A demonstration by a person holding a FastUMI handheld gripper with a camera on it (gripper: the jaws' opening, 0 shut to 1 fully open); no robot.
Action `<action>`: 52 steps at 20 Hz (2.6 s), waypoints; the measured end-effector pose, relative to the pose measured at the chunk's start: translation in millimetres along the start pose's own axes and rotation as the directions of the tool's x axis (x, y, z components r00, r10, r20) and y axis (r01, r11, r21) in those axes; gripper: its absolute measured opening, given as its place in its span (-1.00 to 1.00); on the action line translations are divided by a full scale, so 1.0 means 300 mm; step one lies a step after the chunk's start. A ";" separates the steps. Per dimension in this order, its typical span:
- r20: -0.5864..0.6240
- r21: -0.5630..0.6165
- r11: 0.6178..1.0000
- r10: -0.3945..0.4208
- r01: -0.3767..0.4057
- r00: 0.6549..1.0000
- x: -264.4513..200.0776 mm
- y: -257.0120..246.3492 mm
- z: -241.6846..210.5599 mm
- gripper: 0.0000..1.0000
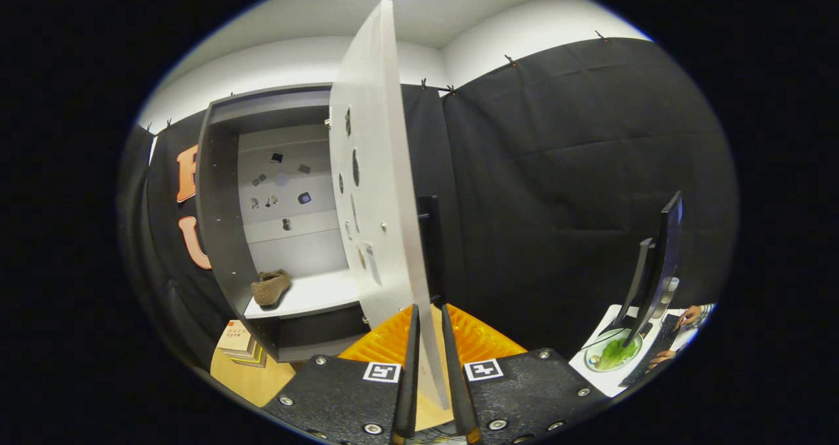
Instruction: Open the shoe cabinet door, grab the shoes and put them into the shoe cabinet, then close the shoe cabinet door.
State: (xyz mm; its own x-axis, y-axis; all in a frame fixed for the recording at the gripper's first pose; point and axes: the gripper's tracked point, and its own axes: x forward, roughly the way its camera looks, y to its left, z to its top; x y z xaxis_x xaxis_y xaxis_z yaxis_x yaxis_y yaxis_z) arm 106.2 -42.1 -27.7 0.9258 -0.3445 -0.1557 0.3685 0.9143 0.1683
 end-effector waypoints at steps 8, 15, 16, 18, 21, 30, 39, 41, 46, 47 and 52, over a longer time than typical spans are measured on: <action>-0.164 -0.027 0.990 0.130 -0.136 0.978 -0.109 0.231 -0.294 -0.57; -0.308 -0.032 0.951 0.284 -0.308 0.908 -0.069 0.466 -0.597 -0.57; -0.338 -0.031 0.942 0.304 -0.333 0.891 -0.053 0.495 -0.652 -0.56; -0.405 -0.042 0.930 0.319 -0.365 0.857 -0.011 0.530 -0.776 -0.57; -0.513 -0.091 0.906 0.313 -0.413 0.800 0.062 0.562 -0.970 -0.56; -0.718 -0.090 0.849 0.308 -0.521 0.624 0.272 0.641 -1.397 -0.55; -0.764 -0.020 0.843 0.334 -0.537 0.552 0.416 0.710 -1.569 -0.65; -0.761 -0.014 0.843 0.340 -0.538 0.552 0.428 0.712 -1.581 -0.78; -0.761 -0.033 0.856 0.313 -0.516 0.568 0.426 0.684 -1.536 -0.92; -0.755 -0.051 0.854 0.306 -0.517 0.580 0.424 0.678 -1.513 -0.92; -0.716 -0.029 0.861 0.337 -0.508 0.612 0.375 0.670 -1.326 -0.92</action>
State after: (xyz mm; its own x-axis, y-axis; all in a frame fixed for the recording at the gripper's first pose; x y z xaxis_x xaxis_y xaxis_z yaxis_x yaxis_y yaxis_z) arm 250.8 187.7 -398.6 0.6299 0.2499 -0.7353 -0.1554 0.9682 0.1959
